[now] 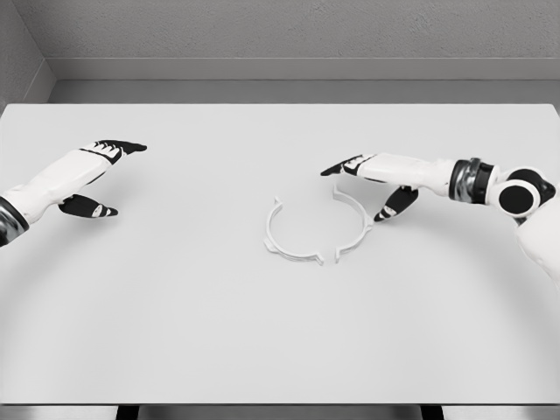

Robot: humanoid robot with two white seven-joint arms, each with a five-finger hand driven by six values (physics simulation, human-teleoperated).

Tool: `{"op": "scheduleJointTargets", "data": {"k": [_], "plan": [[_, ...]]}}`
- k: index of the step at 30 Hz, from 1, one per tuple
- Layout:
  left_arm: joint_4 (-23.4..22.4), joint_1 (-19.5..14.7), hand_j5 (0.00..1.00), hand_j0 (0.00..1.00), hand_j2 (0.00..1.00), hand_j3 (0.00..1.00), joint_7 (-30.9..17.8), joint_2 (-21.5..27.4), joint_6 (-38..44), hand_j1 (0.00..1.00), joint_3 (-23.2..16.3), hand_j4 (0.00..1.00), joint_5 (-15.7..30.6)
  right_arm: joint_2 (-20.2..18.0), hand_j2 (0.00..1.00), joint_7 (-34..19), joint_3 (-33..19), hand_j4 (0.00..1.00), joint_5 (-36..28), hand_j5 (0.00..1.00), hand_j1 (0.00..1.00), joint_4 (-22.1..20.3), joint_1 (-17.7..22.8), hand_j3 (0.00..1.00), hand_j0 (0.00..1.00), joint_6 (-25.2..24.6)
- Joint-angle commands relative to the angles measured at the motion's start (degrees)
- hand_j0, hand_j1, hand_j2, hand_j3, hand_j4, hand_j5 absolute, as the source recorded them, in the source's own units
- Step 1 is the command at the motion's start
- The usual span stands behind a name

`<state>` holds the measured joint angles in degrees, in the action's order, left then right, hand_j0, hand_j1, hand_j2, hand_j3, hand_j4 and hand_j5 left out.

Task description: Assemble PVC drainage pipe clamps

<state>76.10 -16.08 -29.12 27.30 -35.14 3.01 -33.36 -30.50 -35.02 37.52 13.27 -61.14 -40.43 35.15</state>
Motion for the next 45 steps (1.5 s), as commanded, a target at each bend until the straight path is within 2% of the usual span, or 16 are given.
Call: {"op": "scheduleJointTargets", "data": {"k": [1,17,20,29,37,38,41,44,45], "plan": [[-0.08,0.00,1.00,1.00,1.00,1.00,0.03,0.04,0.14,1.00,-0.02,1.00,0.40,0.00,1.00,0.02,-0.08,1.00,-0.35,1.00,1.00,-0.21,-0.09,1.00,1.00,-0.15],[-0.08,0.00,1.00,1.00,1.00,1.00,0.03,0.04,0.14,1.00,-0.02,1.00,0.40,1.40,1.00,0.02,0.01,1.00,-0.35,1.00,1.00,-0.65,-0.09,1.00,1.00,-0.17],[-0.08,0.00,1.00,1.00,1.00,1.00,0.03,0.04,0.14,1.00,-0.02,1.00,0.40,1.32,1.00,0.02,0.01,1.00,-0.18,1.00,1.00,-2.58,-0.09,1.00,1.00,-0.61],[0.19,0.09,1.00,1.00,1.00,1.00,0.03,-0.05,0.14,1.00,-0.20,1.00,0.40,1.40,1.00,0.02,1.24,1.00,-0.26,1.00,1.00,-3.73,-0.09,1.00,1.00,-0.79],[0.28,0.09,1.00,1.00,1.00,1.00,0.03,-0.14,0.14,1.00,-0.29,1.00,0.23,0.70,1.00,0.02,-0.07,1.00,-1.14,1.00,1.00,-3.55,0.00,1.00,1.00,-0.17],[0.36,0.09,1.00,1.00,1.00,1.00,0.03,-0.14,0.14,1.00,-0.38,1.00,0.32,0.61,1.00,0.02,-1.74,1.00,-1.14,1.00,1.00,-3.73,0.26,1.00,1.00,-0.15],[0.71,0.62,1.00,1.00,1.00,1.00,0.03,-0.23,0.14,1.00,-0.46,1.00,0.05,0.09,1.00,0.02,-1.31,1.00,-1.05,1.00,1.00,-3.73,0.88,1.00,1.00,-0.15],[0.80,0.44,1.00,1.00,1.00,1.00,0.03,-3.39,0.14,1.00,-2.31,1.00,-0.30,-0.97,1.00,0.02,-1.13,1.00,-0.97,1.00,1.00,-4.34,2.02,1.00,1.00,-0.15],[0.80,0.00,1.00,1.00,1.00,1.00,-0.06,-4.44,0.14,1.00,-3.36,1.00,-1.18,-2.28,1.00,0.02,-1.13,1.00,-0.97,1.00,1.00,-7.23,2.55,1.00,1.00,-0.15]]}}
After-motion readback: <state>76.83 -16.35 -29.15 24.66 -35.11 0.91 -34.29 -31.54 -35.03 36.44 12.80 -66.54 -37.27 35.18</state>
